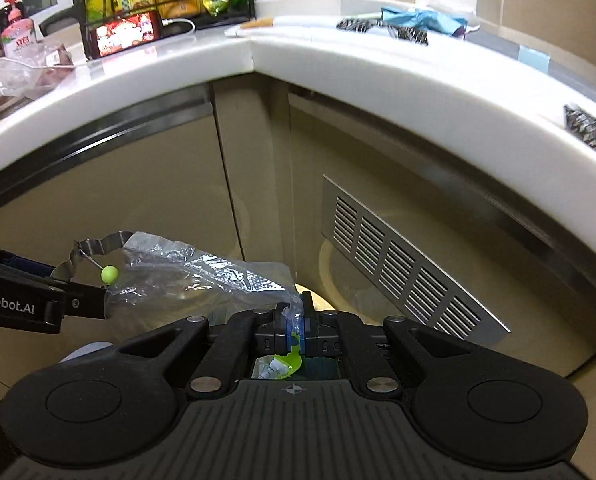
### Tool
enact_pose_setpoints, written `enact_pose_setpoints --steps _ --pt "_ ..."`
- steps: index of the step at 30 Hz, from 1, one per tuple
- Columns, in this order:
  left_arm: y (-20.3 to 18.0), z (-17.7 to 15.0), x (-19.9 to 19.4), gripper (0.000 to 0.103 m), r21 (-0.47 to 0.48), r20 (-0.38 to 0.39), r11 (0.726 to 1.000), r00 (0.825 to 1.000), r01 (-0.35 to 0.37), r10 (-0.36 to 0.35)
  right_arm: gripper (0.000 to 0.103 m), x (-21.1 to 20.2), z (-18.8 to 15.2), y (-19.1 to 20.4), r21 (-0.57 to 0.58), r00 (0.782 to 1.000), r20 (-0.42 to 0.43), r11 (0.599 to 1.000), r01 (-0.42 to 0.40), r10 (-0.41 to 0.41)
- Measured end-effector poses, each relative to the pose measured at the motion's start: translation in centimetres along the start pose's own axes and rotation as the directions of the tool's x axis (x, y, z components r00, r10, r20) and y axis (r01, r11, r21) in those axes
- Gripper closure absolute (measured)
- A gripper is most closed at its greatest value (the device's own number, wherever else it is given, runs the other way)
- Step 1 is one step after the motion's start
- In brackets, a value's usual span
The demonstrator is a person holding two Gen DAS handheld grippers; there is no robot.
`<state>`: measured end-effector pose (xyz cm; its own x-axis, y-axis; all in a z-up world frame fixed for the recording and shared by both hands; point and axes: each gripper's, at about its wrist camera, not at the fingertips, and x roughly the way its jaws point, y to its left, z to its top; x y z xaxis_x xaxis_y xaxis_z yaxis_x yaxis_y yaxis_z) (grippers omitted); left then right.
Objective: Collect trash
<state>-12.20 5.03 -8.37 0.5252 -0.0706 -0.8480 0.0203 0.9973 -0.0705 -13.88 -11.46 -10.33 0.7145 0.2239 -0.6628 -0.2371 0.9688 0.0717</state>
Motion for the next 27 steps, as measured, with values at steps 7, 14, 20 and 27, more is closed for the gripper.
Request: enact_pose_setpoints --steps 7,14,20,27 --pt "-0.3 0.2 2.1 0.043 -0.001 -0.036 1.0 0.999 0.0 0.0 0.098 2.2 0.0 0.1 -0.008 0.999 -0.039 1.0 0.01 -0.011" --pt "-0.2 0.4 4.6 0.043 0.015 -0.082 1.0 0.997 0.003 -0.001 0.098 4.7 0.2 0.5 -0.013 0.996 -0.082 1.0 0.022 -0.023" --pt "-0.3 0.6 7.3 0.043 0.029 -0.136 1.0 0.991 -0.002 0.006 0.098 7.2 0.0 0.5 -0.021 0.991 -0.132 0.999 0.027 -0.029" --pt "-0.6 0.8 10.3 0.043 0.041 -0.192 0.999 0.981 -0.006 0.014 0.098 10.3 -0.1 0.8 -0.041 0.981 -0.192 0.999 0.026 -0.033"
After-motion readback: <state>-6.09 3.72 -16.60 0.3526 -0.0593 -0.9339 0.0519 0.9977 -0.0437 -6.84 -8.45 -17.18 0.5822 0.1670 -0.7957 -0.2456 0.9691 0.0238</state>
